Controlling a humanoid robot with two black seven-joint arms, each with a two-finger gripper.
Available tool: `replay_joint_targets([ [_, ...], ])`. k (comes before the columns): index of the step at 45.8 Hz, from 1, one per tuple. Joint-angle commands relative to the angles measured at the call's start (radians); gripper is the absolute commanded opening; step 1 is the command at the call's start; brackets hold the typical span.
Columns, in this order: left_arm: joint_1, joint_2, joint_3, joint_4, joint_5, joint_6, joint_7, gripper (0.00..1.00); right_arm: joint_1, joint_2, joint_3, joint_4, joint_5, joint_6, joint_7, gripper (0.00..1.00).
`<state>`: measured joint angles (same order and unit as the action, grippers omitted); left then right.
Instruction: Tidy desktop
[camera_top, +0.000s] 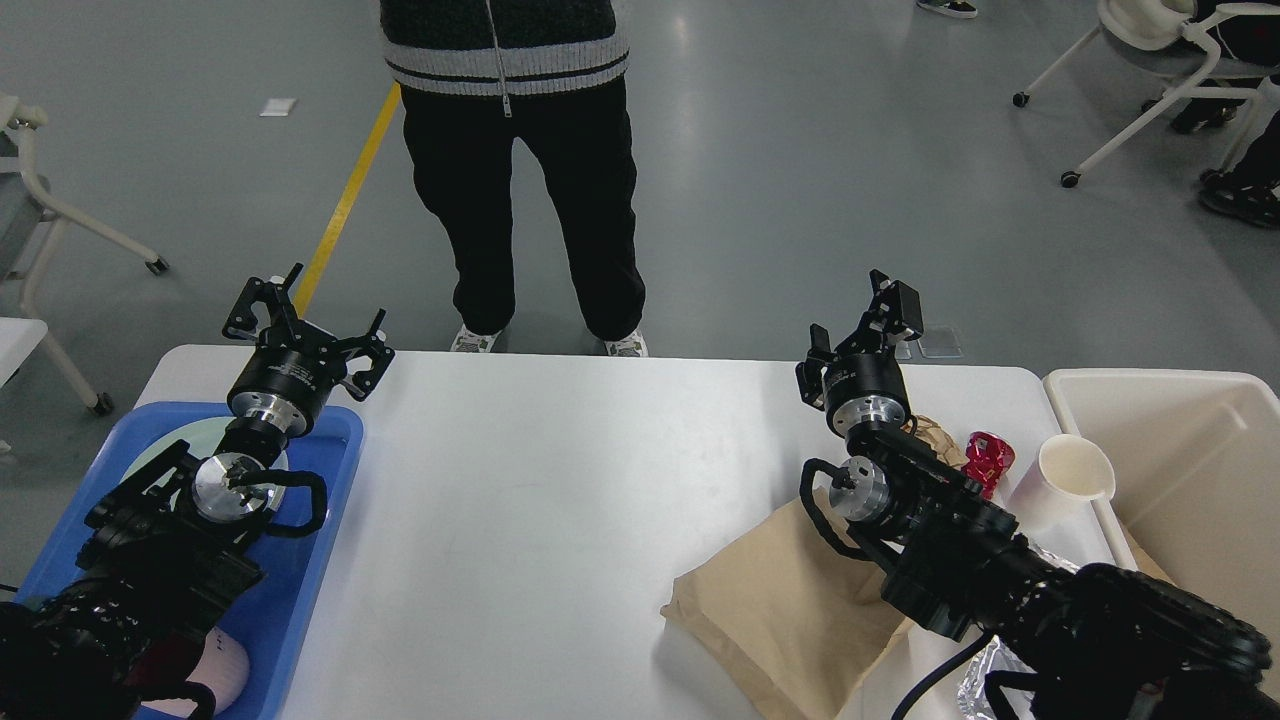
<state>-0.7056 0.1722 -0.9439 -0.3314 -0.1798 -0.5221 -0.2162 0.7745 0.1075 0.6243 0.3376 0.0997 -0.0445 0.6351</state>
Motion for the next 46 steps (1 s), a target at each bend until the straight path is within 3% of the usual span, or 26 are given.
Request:
replay_joint_targets([
  [1, 0.008, -0.011, -0.001, -0.001, -0.001, -0.003, -0.067, 0.97, 0.000, 0.000, 0.000, 0.000, 0.000, 0.000, 0.000, 1.00],
  [5, 0.017, -0.011, -0.003, -0.003, -0.003, -0.006, -0.084, 0.97, 0.000, 0.000, 0.000, 0.000, 0.000, 0.000, 0.000, 1.00],
  [46, 0.018, -0.011, -0.006, -0.003, -0.003, -0.004, -0.084, 0.97, 0.055, 0.029, -0.008, 0.001, 0.002, -0.012, -0.003, 1.00],
])
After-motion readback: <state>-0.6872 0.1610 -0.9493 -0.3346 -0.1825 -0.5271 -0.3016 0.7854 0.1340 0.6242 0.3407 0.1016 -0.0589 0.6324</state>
